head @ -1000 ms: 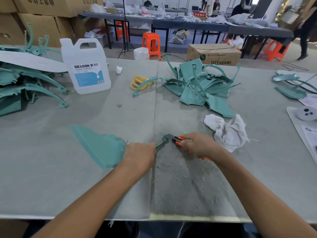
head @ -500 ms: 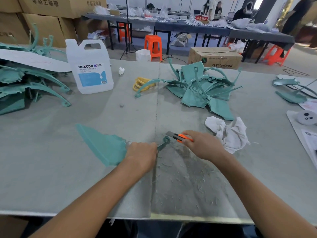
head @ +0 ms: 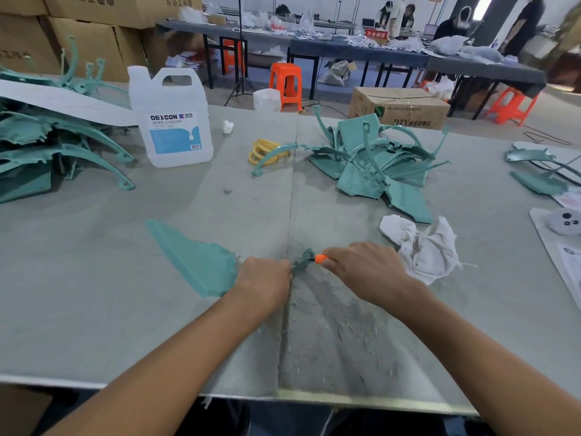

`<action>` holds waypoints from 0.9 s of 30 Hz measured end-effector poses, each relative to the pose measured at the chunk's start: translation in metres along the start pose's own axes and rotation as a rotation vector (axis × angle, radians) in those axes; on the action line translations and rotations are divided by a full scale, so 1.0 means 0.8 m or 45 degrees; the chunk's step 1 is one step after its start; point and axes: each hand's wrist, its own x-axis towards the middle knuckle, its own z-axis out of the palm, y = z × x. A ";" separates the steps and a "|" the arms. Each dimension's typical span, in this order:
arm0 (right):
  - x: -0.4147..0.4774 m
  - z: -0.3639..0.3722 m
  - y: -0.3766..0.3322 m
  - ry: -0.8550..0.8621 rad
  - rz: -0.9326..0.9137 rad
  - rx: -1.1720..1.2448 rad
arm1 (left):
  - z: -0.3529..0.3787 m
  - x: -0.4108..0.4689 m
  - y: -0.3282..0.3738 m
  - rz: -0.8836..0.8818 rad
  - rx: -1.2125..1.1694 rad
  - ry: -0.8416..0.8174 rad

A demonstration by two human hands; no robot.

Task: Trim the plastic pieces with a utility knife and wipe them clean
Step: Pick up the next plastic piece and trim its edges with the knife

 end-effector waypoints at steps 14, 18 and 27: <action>0.035 -0.062 0.010 0.041 -0.038 -0.158 | 0.000 0.002 0.000 0.003 0.022 0.023; 0.027 -0.042 -0.006 -0.092 -0.042 -0.123 | 0.001 -0.002 0.002 -0.008 0.011 0.061; 0.036 -0.037 0.007 0.372 0.158 0.081 | 0.006 0.000 -0.001 -0.007 0.003 0.076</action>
